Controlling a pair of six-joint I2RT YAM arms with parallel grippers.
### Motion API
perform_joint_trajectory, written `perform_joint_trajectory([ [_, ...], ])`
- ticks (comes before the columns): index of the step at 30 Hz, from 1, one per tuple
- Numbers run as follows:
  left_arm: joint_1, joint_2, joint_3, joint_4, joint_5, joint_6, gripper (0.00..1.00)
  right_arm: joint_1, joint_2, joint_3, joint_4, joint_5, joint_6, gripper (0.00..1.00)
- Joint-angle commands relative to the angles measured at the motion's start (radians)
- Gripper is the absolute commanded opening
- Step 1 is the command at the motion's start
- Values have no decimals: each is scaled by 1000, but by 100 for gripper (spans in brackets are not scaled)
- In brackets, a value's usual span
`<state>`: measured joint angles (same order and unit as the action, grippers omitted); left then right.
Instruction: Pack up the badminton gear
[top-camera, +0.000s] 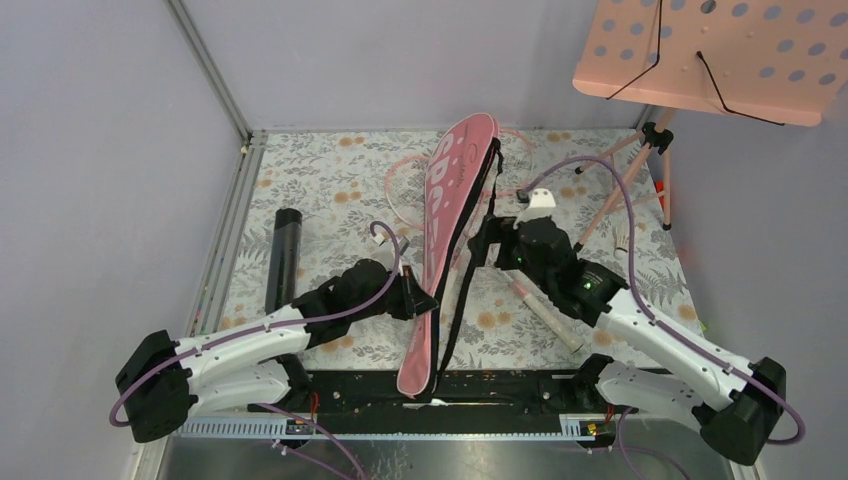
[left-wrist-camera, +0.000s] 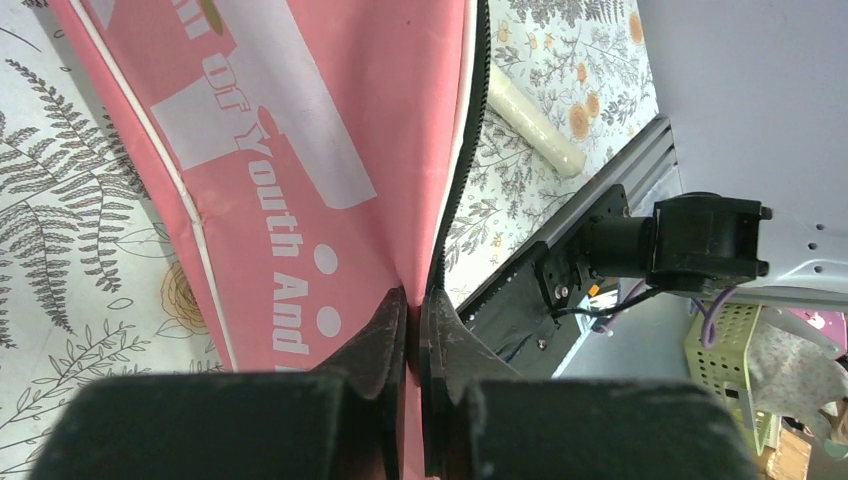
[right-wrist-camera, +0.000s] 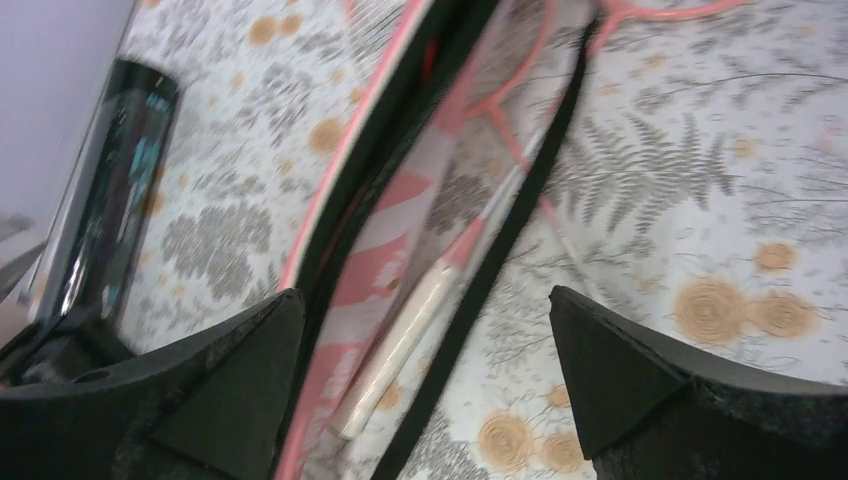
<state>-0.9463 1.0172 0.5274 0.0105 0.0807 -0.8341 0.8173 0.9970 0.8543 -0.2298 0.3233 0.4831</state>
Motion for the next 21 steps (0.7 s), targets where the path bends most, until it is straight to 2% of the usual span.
perform_joint_trajectory([
  [1, -1, -32, -8, 78, 38, -14, 0, -128, -26, -56, 120, -35, 42, 100],
  [4, 0, -24, -8, 82, 49, -15, 0, -187, 24, -34, 161, -118, 41, 100],
  [9, -1, -13, -3, 96, 59, -22, 0, -213, 142, 42, 169, -146, 42, 100],
  [16, -1, -11, -4, 101, 64, -33, 0, -239, 260, 25, 289, -168, 97, 99],
  [21, -2, -12, -4, 113, 77, -30, 0, -241, 321, 45, 312, -189, 101, 100],
])
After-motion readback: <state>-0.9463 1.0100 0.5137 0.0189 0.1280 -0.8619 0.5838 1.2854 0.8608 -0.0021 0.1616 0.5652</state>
